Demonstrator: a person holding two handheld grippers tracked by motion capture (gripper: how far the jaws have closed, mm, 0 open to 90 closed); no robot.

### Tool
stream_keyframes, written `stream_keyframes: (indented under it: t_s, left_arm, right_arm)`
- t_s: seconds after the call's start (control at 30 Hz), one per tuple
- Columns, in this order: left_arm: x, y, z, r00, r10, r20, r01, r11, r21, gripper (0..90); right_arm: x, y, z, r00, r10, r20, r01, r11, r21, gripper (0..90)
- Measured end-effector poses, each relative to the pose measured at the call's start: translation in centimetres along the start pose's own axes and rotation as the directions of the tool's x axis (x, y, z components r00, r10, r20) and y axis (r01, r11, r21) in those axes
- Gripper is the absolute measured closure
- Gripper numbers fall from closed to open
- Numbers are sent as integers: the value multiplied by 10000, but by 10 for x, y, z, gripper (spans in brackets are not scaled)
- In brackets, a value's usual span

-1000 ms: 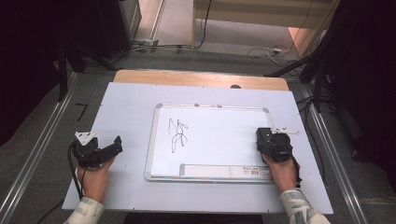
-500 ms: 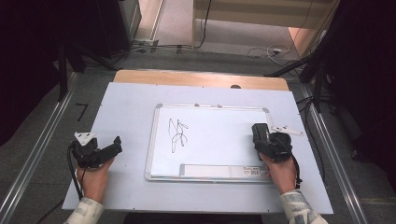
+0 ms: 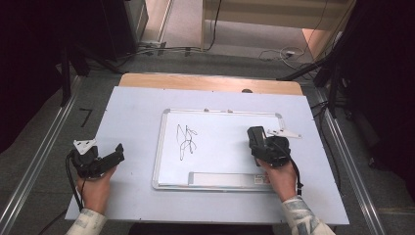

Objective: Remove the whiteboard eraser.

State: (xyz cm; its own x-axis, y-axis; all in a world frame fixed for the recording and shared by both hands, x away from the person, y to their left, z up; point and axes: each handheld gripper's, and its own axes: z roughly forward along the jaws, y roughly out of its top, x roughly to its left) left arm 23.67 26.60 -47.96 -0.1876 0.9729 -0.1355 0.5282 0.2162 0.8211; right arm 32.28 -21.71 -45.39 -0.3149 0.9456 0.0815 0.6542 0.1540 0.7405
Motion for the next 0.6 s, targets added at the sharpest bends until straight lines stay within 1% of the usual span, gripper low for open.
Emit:
stream_keyframes:
  t_s: [0.03, 0.07, 0.1, 0.13, 0.17, 0.2, 0.27, 0.3, 0.37, 0.4, 0.43, 0.6]
  left_arm:
    - [0, 0, 0, 10000, -6, -15, 6, 10000, 7, 77]
    - [0, 0, 0, 10000, -3, -27, 3, 10000, 9, 77]
    - [0, 0, 0, 10000, -4, -33, 4, 10000, 8, 77]
    - [0, 0, 0, 10000, -2, -35, 2, 10000, -1, 77]
    - [0, 0, -1, 10000, 14, -38, -14, 10000, 0, 77]
    - [1, -1, -1, 10000, 17, -36, -17, 10000, -1, 77]
    - [1, -1, -2, 10000, 41, -26, -41, 10000, 5, 77]
    - [1, -1, -2, 10000, 42, -3, -42, 10000, -6, 77]
    - [1, -1, -3, 10000, 59, 6, -59, 10000, -5, 77]
    - [1, -1, -2, 10000, 68, 12, -68, 10000, -6, 77]
    - [0, -1, -2, 10000, 44, 27, -44, 10000, -8, 77]
    - [-2, 0, -1, 9999, 115, 84, -115, 9999, 6, 77]
  right_arm:
    - [7, 2, 2, 9999, -37, -167, 37, 10000, -21, 372]
    - [7, 2, 2, 9999, -37, -167, 37, 10000, -21, 372]
    - [14, 5, 4, 9995, -139, -291, 138, 9999, -56, 372]
    - [18, 6, 6, 9992, -200, -359, 197, 9998, -82, 372]
    - [18, 6, 6, 9992, -200, -359, 197, 9998, -82, 372]
    - [25, 8, 8, 9985, -289, -469, 285, 9995, -101, 372]
    - [32, 10, 10, 9975, -360, -601, 354, 9993, -111, 372]
    - [32, 10, 10, 9975, -360, -601, 354, 9993, -111, 372]
    - [38, 10, 11, 9963, -492, -705, 485, 9988, -111, 372]
    - [44, 11, 13, 9953, -544, -800, 538, 9985, -96, 372]
    - [44, 11, 13, 9953, -544, -800, 538, 9985, -96, 372]
    - [54, 12, 18, 9931, -658, -975, 657, 9978, -38, 372]
